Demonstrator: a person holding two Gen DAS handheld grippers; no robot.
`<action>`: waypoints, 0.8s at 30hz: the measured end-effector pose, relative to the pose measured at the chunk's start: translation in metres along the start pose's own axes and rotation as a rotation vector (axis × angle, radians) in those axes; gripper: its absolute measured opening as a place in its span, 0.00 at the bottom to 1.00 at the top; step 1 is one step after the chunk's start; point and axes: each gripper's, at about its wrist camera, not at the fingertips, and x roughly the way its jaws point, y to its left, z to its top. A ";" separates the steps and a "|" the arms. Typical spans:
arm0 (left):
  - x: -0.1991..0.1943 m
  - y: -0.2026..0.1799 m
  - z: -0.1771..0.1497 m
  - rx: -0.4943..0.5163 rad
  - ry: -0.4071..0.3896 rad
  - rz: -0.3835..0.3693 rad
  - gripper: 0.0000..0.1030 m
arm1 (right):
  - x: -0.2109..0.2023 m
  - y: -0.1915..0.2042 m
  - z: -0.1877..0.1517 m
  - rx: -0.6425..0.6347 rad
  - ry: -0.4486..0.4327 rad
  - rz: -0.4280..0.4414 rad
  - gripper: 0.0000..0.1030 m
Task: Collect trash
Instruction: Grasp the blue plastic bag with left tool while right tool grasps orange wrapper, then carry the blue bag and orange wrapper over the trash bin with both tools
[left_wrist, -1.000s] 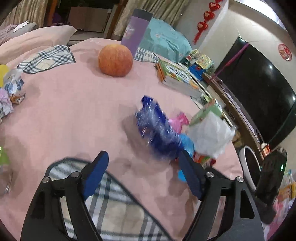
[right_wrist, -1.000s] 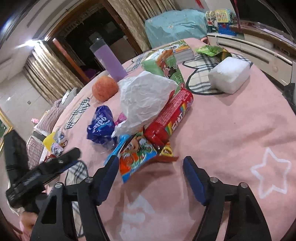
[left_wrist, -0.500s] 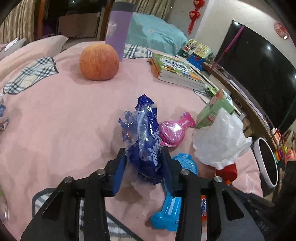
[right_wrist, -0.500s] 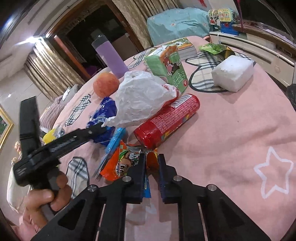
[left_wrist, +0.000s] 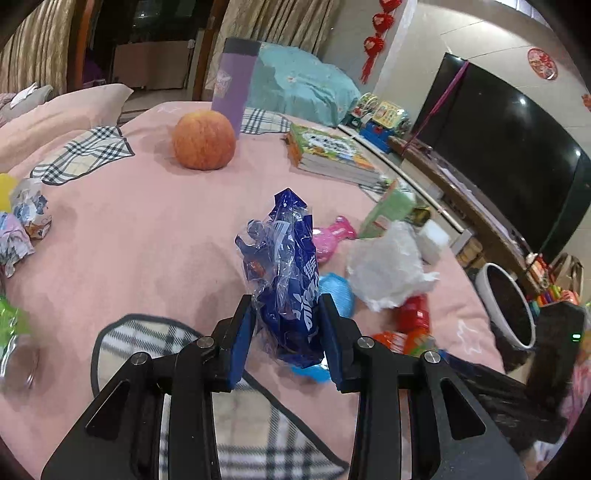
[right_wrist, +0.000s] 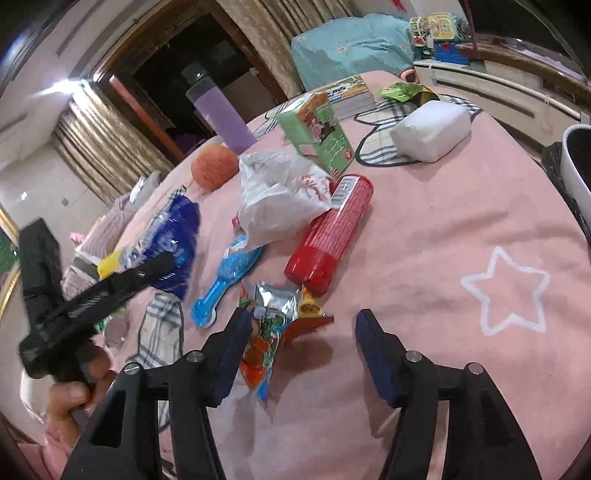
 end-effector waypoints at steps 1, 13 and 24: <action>-0.004 -0.002 -0.001 0.006 -0.004 -0.007 0.33 | 0.000 0.002 -0.001 -0.009 0.006 -0.003 0.55; -0.026 -0.053 -0.022 0.077 0.003 -0.120 0.33 | -0.045 -0.008 -0.018 -0.034 -0.052 -0.027 0.00; -0.014 -0.134 -0.050 0.235 0.074 -0.232 0.33 | -0.116 -0.067 -0.027 0.071 -0.195 -0.170 0.00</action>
